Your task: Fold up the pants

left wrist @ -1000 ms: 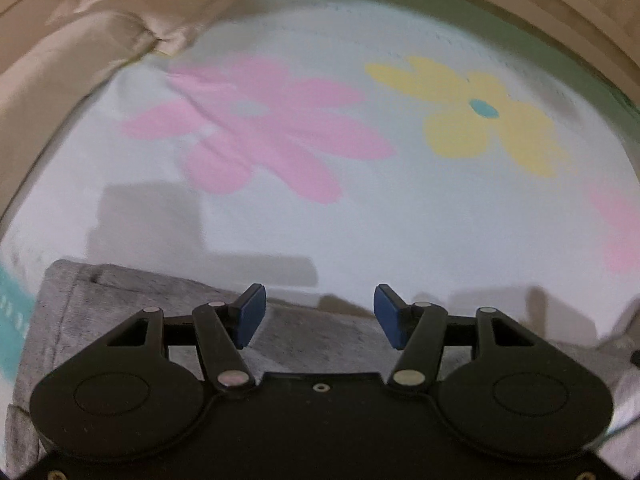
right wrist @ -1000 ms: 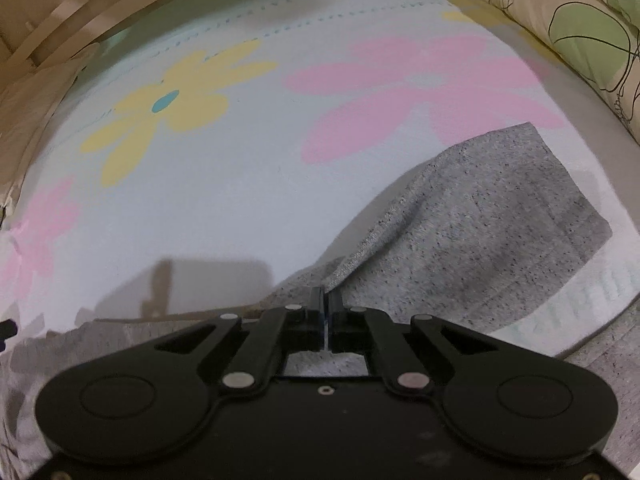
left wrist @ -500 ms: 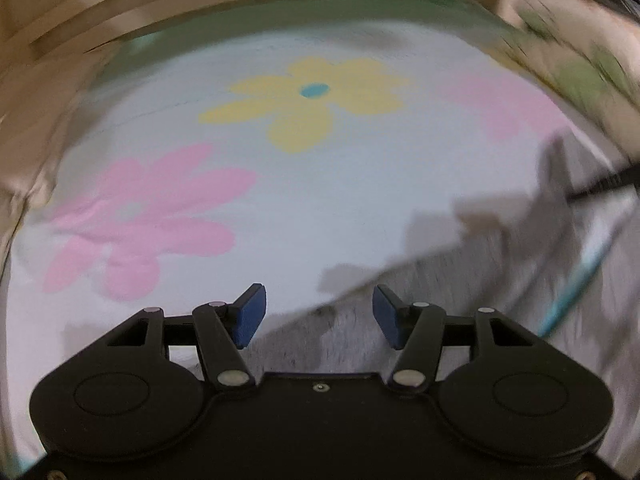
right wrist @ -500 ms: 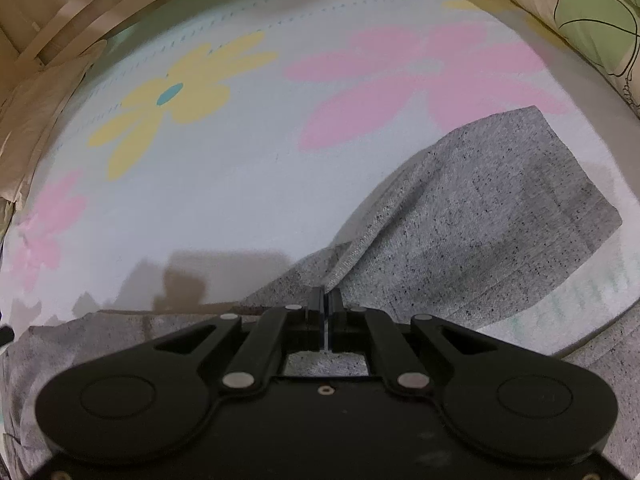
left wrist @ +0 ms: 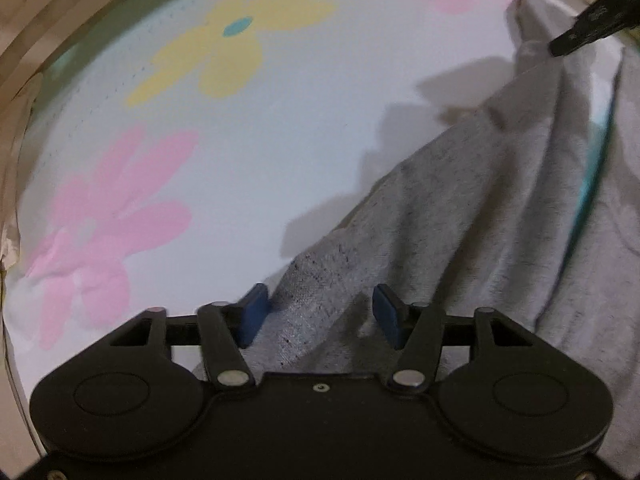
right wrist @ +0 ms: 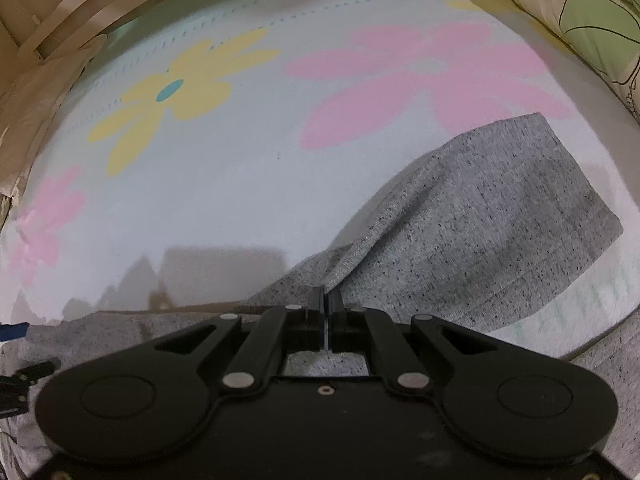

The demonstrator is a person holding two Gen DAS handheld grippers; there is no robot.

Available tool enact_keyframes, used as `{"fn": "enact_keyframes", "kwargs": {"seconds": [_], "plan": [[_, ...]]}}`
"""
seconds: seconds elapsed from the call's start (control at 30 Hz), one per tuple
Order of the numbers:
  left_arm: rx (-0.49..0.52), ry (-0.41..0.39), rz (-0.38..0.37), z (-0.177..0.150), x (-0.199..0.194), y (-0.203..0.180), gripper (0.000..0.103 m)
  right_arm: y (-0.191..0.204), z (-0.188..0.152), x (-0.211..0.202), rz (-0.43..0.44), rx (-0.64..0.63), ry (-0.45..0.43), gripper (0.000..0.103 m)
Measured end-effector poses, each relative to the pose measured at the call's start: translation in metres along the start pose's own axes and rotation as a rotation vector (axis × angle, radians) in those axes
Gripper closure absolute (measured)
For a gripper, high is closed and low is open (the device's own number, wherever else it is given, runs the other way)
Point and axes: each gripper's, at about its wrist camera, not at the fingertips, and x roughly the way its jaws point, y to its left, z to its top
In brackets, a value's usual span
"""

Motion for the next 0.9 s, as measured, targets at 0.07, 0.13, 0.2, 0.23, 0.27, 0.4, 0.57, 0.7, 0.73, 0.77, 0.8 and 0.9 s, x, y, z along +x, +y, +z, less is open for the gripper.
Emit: {"fn": "enact_keyframes", "kwargs": {"seconds": [0.07,0.13,0.2,0.23,0.27,0.4,0.57,0.7,0.73,0.77,0.8,0.9], "plan": [[-0.05,0.03,-0.004,0.001,0.007,0.004,0.081,0.003,0.0,0.0,-0.006,-0.007,0.0,0.101],[-0.117,0.029,-0.021,-0.002,0.006,0.007,0.088,0.005,0.0,-0.001,-0.007,-0.009,0.002,0.101],[-0.135,-0.018,0.015,-0.004,-0.005,0.004,0.093,0.006,0.001,-0.005,-0.001,-0.005,-0.007,0.101],[-0.144,-0.042,0.035,-0.005,-0.014,0.002,0.094,0.006,0.001,-0.008,0.006,-0.002,-0.014,0.101],[-0.164,-0.064,0.056,-0.007,-0.024,0.001,0.094,0.006,0.0,-0.012,0.01,0.0,-0.022,0.101],[-0.281,-0.164,0.085,-0.02,-0.08,-0.008,0.095,0.008,-0.004,-0.042,0.033,-0.007,-0.058,0.101],[-0.226,-0.262,0.117,-0.048,-0.142,-0.049,0.095,0.002,-0.025,-0.095,0.066,-0.025,-0.103,0.101],[-0.212,-0.3,0.113,-0.081,-0.178,-0.084,0.095,-0.013,-0.057,-0.137,0.091,-0.023,-0.122,0.101],[-0.205,-0.306,0.114,-0.088,-0.185,-0.093,0.095,-0.017,-0.065,-0.144,0.096,-0.024,-0.123,0.101],[-0.197,-0.309,0.115,-0.093,-0.19,-0.097,0.095,-0.021,-0.074,-0.151,0.101,-0.027,-0.122,0.101],[-0.189,-0.309,0.116,-0.099,-0.195,-0.103,0.095,-0.025,-0.083,-0.158,0.105,-0.029,-0.12,0.101],[-0.179,-0.278,0.117,-0.114,-0.2,-0.126,0.095,-0.042,-0.111,-0.167,0.123,-0.038,-0.083,0.101]]}}
